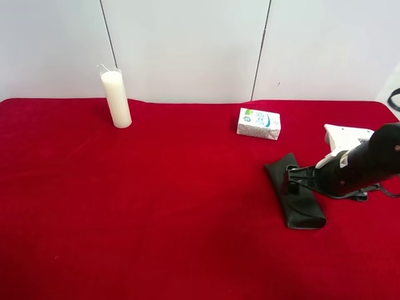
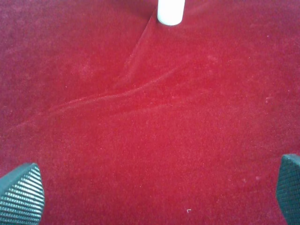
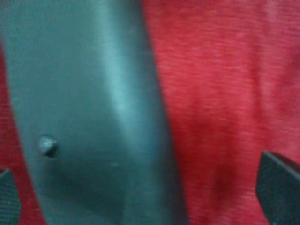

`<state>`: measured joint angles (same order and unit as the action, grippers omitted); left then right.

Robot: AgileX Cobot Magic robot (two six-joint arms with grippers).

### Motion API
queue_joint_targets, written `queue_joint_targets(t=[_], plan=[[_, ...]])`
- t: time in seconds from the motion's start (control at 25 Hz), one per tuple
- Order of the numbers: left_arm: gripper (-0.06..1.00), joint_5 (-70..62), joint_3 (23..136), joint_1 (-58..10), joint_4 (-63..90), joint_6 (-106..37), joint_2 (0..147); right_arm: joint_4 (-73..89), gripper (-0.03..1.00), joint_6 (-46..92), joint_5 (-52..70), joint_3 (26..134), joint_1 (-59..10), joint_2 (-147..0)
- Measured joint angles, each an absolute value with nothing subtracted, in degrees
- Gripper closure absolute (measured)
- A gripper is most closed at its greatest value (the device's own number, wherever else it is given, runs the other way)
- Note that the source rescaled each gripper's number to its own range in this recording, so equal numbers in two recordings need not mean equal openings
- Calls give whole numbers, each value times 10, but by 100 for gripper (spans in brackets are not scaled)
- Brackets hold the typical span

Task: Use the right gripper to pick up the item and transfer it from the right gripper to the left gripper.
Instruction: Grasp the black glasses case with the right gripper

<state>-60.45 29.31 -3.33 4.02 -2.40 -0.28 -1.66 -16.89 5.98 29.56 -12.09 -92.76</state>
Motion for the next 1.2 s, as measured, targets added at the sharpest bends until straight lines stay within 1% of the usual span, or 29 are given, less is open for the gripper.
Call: queue_joint_targets(t=[0.24,0.72,1.2], plan=[[-6,-605,293,-33,40,-24,-3,-13,-3,-169,41,296,-138,-936],[-6,-605,293,-33,40,-24,-3,-13,-3,-169,71,296,-139,-936],[-6,-605,293,-33,40,-24,-3,-13,-3,-169,72,296,-139,-936]])
